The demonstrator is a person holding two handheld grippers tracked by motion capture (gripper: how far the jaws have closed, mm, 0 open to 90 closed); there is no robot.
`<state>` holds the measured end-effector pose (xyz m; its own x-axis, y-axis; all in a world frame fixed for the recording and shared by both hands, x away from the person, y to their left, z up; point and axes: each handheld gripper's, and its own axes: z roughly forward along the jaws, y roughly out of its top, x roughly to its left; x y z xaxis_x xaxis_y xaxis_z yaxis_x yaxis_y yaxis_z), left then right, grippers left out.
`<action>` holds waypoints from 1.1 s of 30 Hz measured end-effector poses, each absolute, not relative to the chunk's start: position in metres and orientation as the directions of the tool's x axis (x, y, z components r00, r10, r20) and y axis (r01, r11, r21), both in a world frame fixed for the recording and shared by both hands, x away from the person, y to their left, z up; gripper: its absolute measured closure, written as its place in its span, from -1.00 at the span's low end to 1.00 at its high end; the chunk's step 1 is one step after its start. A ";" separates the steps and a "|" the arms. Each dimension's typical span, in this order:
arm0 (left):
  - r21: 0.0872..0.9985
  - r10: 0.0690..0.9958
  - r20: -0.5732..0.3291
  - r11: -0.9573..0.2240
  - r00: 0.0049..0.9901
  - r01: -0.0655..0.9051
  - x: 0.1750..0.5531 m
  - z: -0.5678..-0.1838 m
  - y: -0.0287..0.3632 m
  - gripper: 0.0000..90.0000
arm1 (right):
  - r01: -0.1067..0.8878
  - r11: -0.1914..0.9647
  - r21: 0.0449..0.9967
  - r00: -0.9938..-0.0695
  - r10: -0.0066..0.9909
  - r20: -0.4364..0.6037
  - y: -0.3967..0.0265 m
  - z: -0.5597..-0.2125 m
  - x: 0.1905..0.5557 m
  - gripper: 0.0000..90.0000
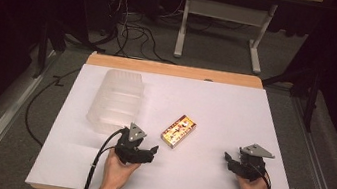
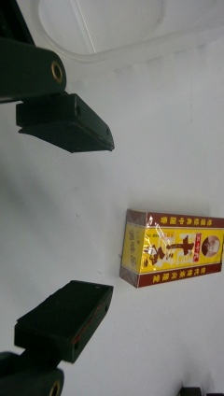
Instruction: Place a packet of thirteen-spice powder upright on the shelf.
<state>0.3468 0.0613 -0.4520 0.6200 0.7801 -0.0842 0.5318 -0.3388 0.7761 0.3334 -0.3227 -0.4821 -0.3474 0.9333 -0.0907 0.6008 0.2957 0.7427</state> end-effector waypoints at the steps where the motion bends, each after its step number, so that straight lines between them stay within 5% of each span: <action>1: 0.774 0.776 -0.085 -0.344 0.625 0.532 0.347 -0.451 0.060 -0.45 | 0.601 0.295 0.743 -0.348 0.933 -0.090 -0.323 -0.482 0.333 -0.15; 33: 0.712 0.732 -0.004 -0.477 0.682 0.516 0.390 -0.416 0.014 -0.62 | 0.605 0.289 0.742 -0.344 0.935 -0.084 -0.323 -0.482 0.333 -0.16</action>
